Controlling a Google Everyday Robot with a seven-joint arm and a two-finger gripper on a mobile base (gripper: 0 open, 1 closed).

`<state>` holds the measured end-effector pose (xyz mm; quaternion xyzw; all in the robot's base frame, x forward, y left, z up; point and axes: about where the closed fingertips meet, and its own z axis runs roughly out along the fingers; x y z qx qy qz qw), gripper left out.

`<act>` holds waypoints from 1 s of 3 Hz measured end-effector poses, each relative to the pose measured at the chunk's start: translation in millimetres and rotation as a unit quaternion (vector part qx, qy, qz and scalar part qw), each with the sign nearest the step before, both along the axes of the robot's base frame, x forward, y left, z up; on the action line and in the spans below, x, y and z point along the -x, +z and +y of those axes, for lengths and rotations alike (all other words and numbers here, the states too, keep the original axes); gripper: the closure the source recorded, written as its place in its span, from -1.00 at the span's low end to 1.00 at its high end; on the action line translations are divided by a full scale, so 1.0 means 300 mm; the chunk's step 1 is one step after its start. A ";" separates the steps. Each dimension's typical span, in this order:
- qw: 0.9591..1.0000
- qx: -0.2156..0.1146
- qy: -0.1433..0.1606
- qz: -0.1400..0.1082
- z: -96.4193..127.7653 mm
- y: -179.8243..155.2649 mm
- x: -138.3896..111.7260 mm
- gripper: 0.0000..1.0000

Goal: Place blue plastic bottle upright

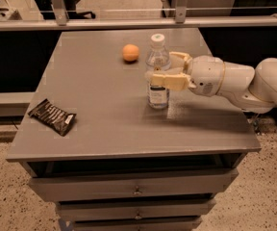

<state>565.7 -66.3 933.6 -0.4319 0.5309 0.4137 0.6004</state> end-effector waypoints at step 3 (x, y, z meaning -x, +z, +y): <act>0.999 0.054 0.000 0.007 -0.064 -0.023 0.022 -1.00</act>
Offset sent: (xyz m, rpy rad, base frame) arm -0.0017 0.0026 -0.0172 -0.0598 0.0373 0.0222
